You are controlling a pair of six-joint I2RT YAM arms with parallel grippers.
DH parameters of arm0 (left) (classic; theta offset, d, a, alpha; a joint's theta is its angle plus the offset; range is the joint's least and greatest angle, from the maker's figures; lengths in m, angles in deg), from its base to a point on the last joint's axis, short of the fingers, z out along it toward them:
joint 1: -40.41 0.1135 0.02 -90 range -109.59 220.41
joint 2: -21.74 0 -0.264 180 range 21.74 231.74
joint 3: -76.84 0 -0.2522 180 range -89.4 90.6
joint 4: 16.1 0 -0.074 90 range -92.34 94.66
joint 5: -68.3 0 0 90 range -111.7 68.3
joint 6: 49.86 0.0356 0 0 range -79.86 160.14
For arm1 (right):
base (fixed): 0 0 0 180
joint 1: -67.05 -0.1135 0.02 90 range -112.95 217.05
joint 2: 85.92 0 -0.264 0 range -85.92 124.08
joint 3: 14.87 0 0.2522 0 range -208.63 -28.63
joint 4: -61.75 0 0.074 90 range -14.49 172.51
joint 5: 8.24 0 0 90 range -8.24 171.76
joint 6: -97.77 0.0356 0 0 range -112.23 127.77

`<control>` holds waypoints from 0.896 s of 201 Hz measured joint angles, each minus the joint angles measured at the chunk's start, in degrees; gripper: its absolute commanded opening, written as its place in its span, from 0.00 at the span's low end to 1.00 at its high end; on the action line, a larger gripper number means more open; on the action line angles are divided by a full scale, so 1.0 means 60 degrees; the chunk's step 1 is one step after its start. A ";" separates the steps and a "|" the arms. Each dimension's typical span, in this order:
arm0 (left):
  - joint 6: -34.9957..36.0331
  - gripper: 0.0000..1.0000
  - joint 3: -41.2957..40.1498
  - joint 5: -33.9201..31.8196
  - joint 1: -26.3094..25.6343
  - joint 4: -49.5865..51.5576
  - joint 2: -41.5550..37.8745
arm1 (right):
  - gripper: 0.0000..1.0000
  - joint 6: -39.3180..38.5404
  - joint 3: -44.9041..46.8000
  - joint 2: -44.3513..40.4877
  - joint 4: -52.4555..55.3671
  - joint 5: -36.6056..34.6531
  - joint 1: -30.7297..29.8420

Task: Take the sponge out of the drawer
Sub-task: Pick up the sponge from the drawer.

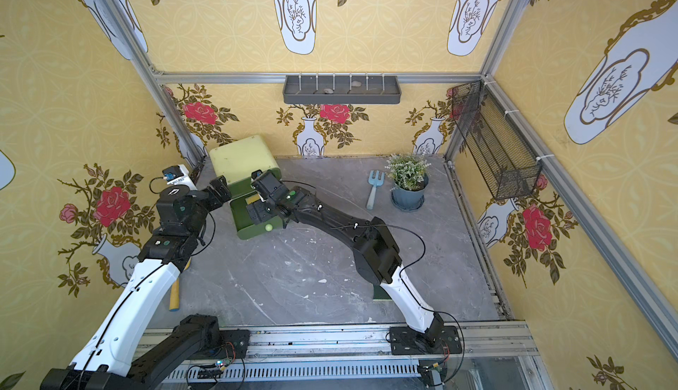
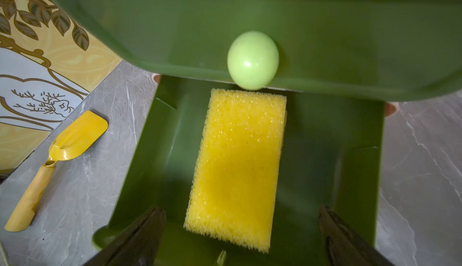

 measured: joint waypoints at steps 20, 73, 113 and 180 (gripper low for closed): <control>0.0000 1.00 -0.0011 0.0007 0.0000 -0.0007 0.0007 | 0.99 -0.0062 -0.0346 0.0302 0.0113 0.0135 0.0069; -0.0004 1.00 -0.0015 0.0044 0.0004 -0.0007 0.0025 | 0.99 -0.0255 -0.0991 0.0962 0.0259 0.0361 0.0186; -0.0004 1.00 -0.0015 0.0091 0.0004 -0.0040 0.0055 | 0.99 -0.0288 -0.1126 0.1268 0.0197 0.0546 0.0262; -0.0004 1.00 -0.0018 0.0197 0.0015 -0.0047 0.0087 | 0.87 -0.0284 -0.1155 0.1483 -0.0222 0.0911 0.0419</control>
